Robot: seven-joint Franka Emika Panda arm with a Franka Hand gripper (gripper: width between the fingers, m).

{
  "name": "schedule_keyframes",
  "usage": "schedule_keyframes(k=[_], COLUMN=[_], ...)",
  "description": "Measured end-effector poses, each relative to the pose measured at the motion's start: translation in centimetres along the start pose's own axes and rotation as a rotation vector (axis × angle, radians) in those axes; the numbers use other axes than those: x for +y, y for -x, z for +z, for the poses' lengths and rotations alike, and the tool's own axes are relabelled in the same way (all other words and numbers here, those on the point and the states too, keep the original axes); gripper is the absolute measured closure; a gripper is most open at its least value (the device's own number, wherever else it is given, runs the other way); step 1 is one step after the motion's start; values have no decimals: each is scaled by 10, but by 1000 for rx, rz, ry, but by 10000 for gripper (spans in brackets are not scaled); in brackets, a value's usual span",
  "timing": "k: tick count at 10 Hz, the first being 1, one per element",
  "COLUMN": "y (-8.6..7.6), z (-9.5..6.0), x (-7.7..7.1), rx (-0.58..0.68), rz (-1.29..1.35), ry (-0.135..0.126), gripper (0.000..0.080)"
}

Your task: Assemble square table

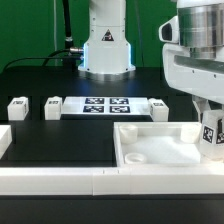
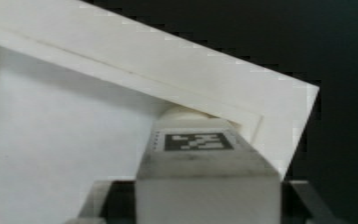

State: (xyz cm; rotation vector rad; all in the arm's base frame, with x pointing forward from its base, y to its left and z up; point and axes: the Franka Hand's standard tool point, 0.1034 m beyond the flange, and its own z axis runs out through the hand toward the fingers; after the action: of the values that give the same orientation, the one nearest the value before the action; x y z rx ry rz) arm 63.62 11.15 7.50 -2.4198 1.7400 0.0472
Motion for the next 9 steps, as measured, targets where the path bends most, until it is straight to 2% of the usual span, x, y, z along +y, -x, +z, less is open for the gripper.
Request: schedule_keyframes(k=[1, 2, 3, 4, 7, 9], y=[0, 1, 4, 7, 5, 4], z=[0, -2, -5, -8, -6, -6], x=[0, 1, 0, -3, -3, -3], rx=[-2, -10, -17, -19, -20, -12], rz=[-48, -137, -242, -355, -542, -805], ry=[3, 17, 40, 47, 42, 54], gripper=[444, 444, 244, 179, 151, 151])
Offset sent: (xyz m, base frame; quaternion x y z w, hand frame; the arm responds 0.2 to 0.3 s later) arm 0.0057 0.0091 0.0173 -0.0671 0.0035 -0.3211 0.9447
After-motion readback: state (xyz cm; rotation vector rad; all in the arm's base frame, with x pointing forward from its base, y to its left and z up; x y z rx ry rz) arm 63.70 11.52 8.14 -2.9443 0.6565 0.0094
